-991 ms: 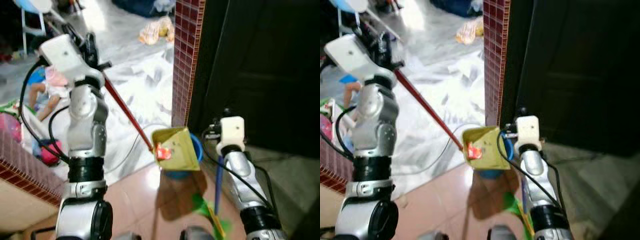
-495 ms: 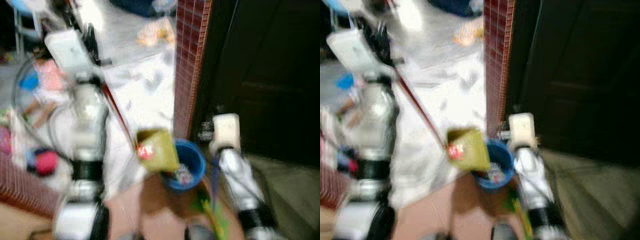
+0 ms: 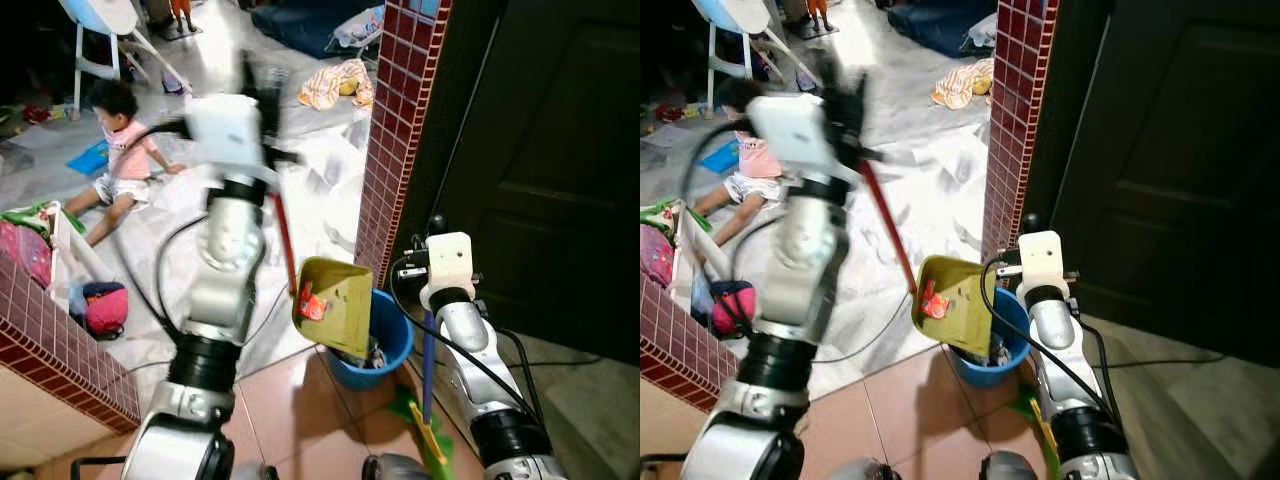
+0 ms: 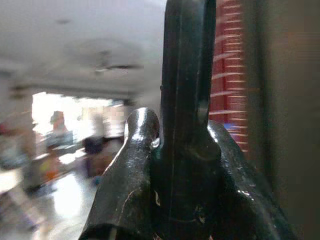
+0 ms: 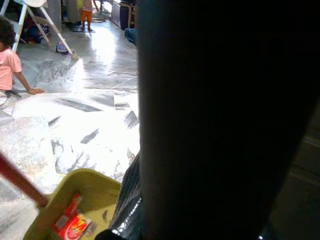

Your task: Sweep floor

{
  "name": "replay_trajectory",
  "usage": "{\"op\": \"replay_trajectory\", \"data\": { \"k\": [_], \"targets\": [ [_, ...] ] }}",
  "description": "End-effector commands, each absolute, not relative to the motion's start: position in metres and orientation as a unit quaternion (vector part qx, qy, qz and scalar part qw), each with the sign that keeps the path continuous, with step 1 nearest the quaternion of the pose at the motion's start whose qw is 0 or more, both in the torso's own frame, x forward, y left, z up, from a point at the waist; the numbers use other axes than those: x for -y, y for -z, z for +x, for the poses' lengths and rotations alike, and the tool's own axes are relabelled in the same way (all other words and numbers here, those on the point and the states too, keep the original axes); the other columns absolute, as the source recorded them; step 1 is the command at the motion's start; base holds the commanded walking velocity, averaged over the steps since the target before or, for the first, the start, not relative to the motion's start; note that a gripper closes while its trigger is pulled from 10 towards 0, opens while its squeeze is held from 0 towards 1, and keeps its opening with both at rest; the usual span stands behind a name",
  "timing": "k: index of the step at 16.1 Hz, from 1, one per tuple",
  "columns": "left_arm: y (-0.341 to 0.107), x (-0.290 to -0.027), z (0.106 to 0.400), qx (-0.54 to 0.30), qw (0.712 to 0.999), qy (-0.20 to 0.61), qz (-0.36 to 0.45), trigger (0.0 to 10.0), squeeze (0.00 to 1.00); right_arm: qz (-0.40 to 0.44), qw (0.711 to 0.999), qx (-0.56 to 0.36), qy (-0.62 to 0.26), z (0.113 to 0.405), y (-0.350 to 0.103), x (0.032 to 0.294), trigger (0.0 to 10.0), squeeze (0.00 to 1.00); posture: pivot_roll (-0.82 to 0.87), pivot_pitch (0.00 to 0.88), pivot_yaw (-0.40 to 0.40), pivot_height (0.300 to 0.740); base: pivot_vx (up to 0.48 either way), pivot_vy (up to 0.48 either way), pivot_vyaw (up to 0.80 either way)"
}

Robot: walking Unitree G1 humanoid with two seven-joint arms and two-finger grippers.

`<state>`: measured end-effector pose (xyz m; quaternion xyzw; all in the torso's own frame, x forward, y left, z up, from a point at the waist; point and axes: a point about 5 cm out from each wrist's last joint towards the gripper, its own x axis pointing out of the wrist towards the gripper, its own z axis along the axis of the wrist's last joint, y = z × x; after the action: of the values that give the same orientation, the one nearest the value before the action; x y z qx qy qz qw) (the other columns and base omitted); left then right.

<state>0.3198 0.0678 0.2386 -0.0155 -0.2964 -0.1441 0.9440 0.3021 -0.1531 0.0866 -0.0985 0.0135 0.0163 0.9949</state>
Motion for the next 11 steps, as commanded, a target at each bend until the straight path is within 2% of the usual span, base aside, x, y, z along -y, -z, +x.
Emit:
{"op": "replay_trajectory", "data": {
  "k": [1, 3, 4, 6, 7, 8, 10, 11],
  "targets": [
    [-0.247, -0.049, 0.308, 0.321, 0.921, 0.222, -0.012, 10.0, 0.00, -0.098, 0.995, 0.006, -0.020, 0.307, -0.096, 0.151, 10.0, 0.00, -0.09, 0.000, 0.049, 0.740, 0.000, 0.000, 0.00],
    [-0.232, -0.016, 0.288, 0.297, 0.879, 0.373, 0.019, 10.0, 0.00, -0.099, 0.995, 0.006, -0.020, 0.307, -0.095, 0.152, 10.0, 0.00, -0.09, 0.000, 0.048, 0.740, 0.000, 0.000, 0.00],
    [-0.230, -0.013, 0.285, 0.297, 0.870, 0.392, 0.032, 10.0, 0.00, -0.100, 0.995, 0.006, -0.020, 0.307, -0.095, 0.151, 10.0, 0.00, -0.09, 0.000, 0.048, 0.740, 0.000, 0.000, 0.00],
    [-0.218, 0.000, 0.273, 0.281, 0.833, 0.472, 0.072, 10.0, 0.00, -0.101, 0.995, 0.007, -0.021, 0.308, -0.096, 0.151, 10.0, 0.00, -0.09, 0.000, 0.046, 0.740, 0.000, 0.000, 0.00],
    [-0.217, 0.001, 0.271, 0.282, 0.827, 0.481, 0.081, 10.0, 0.00, -0.101, 0.995, 0.007, -0.021, 0.308, -0.096, 0.151, 10.0, 0.00, -0.09, 0.000, 0.046, 0.740, 0.000, 0.000, 0.00],
    [-0.210, 0.006, 0.263, 0.269, 0.796, 0.528, 0.123, 10.0, 0.00, -0.103, 0.994, 0.009, -0.023, 0.309, -0.096, 0.151, 10.0, 0.00, -0.09, 0.000, 0.043, 0.740, 0.000, 0.000, 0.00],
    [-0.211, 0.006, 0.262, 0.277, 0.784, 0.536, 0.147, 10.0, 0.00, -0.104, 0.994, 0.010, -0.024, 0.310, -0.097, 0.151, 10.0, 0.00, -0.09, 0.000, 0.041, 0.740, 0.000, 0.000, 0.00],
    [-0.211, 0.005, 0.264, 0.276, 0.788, 0.531, 0.146, 10.0, 0.00, -0.104, 0.994, 0.010, -0.025, 0.311, -0.097, 0.150, 10.0, 0.00, -0.08, 0.000, 0.041, 0.740, 0.000, 0.000, 0.00]
  ]
}}
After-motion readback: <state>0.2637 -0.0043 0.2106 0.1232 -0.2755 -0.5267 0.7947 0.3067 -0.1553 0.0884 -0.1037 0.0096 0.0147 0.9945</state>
